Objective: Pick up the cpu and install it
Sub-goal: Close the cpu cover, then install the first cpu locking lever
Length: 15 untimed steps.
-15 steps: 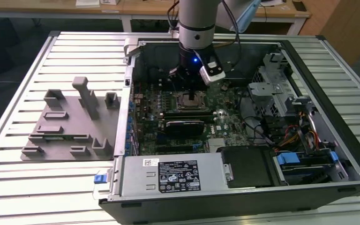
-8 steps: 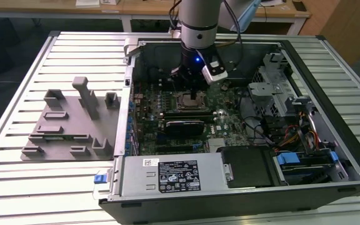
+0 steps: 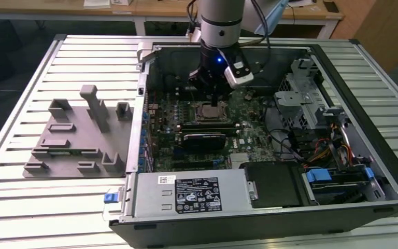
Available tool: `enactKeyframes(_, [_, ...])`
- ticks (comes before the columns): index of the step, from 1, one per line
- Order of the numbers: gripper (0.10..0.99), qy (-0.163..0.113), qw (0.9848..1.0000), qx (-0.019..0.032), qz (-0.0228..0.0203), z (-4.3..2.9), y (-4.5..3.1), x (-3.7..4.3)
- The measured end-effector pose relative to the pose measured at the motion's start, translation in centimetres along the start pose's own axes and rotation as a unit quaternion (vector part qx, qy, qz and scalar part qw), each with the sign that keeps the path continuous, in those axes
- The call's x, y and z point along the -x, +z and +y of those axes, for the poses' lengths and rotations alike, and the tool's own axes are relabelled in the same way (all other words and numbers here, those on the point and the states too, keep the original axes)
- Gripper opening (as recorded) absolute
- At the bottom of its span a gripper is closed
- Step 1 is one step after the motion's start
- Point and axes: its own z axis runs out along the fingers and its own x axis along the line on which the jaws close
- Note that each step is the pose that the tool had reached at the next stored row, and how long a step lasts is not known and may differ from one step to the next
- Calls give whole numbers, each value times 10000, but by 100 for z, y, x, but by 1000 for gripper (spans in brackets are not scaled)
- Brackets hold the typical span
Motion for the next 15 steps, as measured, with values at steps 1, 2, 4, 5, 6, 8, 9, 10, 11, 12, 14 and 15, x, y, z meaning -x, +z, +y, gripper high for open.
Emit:
enactKeyframes(1, [106,0,10000,0,0,-1,-14,1])
enactKeyframes(2, [106,0,10000,0,0,-1,-22,1])
enactKeyframes(4, [106,-1,10000,1,-2,0,-22,0])
enactKeyframes(5, [106,0,10000,1,-4,-1,-22,-4])
enactKeyframes(6, [106,0,10000,1,-8,-2,-23,-13])
enactKeyframes(8, [106,0,10000,1,-10,-3,-23,-19])
enactKeyframes(9, [106,0,10000,1,-10,-3,-24,-22])
enactKeyframes(10, [106,0,10000,1,-10,-3,-24,-26])
enactKeyframes(11, [106,0,10000,1,-10,-3,-24,-26])
enactKeyframes(12, [106,0,10000,1,-10,-4,-24,-26])
enactKeyframes(14, [106,0,10000,1,-10,-4,-23,-27])
enactKeyframes(15, [106,0,10000,1,-10,-4,-24,-27])
